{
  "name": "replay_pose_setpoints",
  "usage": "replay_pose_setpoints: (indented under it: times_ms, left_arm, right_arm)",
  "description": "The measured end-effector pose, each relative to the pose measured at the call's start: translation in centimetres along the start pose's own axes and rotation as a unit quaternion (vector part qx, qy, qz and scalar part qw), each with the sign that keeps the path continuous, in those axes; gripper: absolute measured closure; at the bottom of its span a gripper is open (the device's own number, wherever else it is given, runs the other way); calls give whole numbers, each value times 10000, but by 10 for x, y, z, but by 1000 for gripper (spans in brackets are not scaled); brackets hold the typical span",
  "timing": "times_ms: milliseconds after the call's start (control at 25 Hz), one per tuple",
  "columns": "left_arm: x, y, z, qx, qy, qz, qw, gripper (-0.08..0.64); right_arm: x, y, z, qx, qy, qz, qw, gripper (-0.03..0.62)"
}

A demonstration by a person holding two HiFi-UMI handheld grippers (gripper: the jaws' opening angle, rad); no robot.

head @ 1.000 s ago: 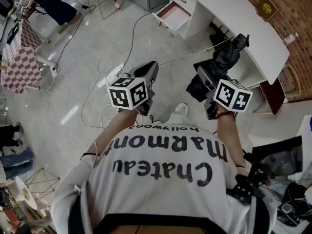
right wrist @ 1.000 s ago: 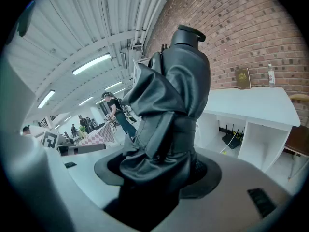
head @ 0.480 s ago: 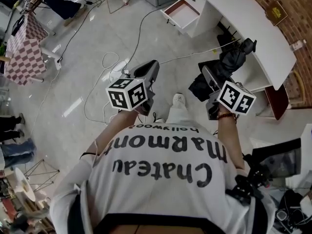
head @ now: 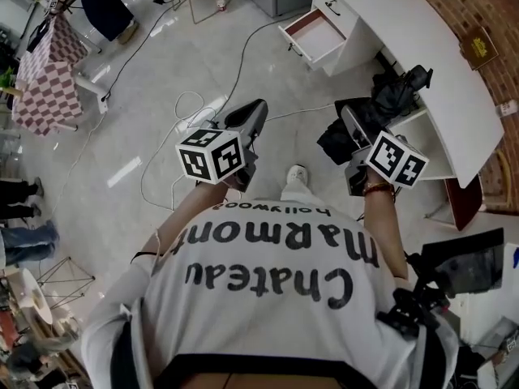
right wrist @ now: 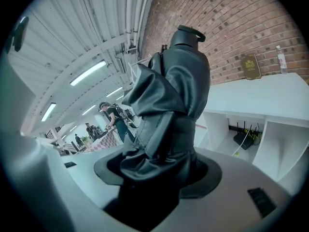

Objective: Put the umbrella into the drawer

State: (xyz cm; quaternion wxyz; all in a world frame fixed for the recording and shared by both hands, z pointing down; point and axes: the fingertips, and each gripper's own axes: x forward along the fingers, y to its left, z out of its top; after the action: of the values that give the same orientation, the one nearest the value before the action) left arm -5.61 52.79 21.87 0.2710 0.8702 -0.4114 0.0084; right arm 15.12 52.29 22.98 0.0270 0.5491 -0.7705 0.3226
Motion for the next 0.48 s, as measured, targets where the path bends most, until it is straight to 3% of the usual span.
replay_pose_setpoints:
  times_ms: [480]
  left_arm:
    - [122, 32, 62, -113, -311, 213, 9992, 537]
  right_arm:
    - [104, -55, 95, -354, 279, 363, 9983, 311]
